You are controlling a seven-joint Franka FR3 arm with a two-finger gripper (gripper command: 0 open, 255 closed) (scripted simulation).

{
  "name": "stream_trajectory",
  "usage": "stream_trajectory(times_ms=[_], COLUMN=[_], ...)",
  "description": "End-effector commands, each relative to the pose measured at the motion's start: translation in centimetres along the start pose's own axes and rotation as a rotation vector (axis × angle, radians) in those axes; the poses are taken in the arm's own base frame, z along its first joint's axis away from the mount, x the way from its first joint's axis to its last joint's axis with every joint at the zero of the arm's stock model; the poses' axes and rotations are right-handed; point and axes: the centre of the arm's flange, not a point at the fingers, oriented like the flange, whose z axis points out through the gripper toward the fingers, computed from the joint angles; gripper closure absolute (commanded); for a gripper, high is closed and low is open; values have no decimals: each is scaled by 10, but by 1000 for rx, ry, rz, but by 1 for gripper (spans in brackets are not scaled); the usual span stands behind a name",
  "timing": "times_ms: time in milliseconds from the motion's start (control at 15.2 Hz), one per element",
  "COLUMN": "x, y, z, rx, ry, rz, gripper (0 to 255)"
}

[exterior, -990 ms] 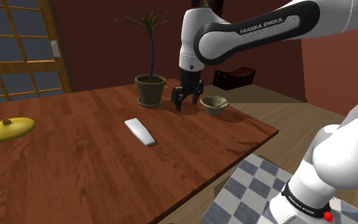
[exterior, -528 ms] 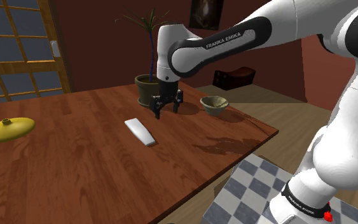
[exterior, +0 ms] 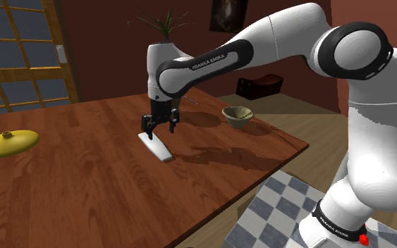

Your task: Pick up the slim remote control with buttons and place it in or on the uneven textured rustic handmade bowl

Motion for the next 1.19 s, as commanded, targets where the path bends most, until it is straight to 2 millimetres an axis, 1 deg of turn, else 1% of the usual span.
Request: stream_trajectory(times_ms=[0,66,462,528,1056,1122], x=[17,20,20,20,20,20], y=[-14,-16,-16,-17,-17,-17], z=[14,16,48,56,56,56], rx=[8,9,9,9,9,9], ry=[-3,-4,-4,-4,-4,-4], rz=[9,10,10,10,10,10], gripper=[0,0,0,0,0,255])
